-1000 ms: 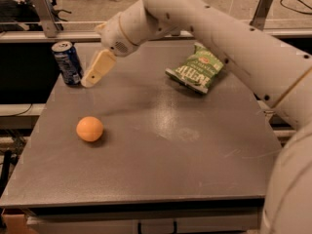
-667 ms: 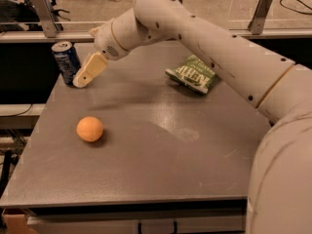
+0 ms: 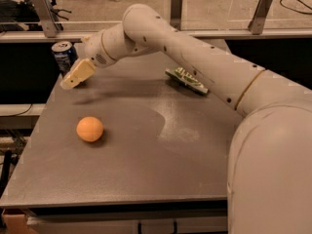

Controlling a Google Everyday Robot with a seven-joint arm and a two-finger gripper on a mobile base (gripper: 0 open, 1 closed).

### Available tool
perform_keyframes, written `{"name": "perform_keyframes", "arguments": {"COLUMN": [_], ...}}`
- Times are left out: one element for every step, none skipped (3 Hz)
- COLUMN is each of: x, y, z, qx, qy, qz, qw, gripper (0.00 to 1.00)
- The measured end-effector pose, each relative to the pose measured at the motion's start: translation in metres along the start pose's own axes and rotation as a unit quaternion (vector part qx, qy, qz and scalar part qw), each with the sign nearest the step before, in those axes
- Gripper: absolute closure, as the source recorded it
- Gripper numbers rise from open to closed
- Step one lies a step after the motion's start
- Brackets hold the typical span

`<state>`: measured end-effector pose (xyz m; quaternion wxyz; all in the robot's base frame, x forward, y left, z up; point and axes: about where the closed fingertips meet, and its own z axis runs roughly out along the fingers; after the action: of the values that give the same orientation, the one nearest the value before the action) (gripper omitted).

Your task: Pick pepsi can

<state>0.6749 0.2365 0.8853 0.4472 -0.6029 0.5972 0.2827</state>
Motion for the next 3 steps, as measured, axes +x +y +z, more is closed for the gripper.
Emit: {"name": "perform_keyframes", "arguments": {"x": [0.0022, -0.0002, -0.0032], "y": [0.0021, 0.0027, 0.0026], "z": [0.0152, 0.0210, 0.0144], "qx": [-0.007, -0.010, -0.008], "qy": [-0.014, -0.025, -0.035], "qz": [0.017, 0.021, 0.017], "qw": [0.9997, 0.9994, 0.9992], "gripper": [0.18, 0.41, 0.65]}}
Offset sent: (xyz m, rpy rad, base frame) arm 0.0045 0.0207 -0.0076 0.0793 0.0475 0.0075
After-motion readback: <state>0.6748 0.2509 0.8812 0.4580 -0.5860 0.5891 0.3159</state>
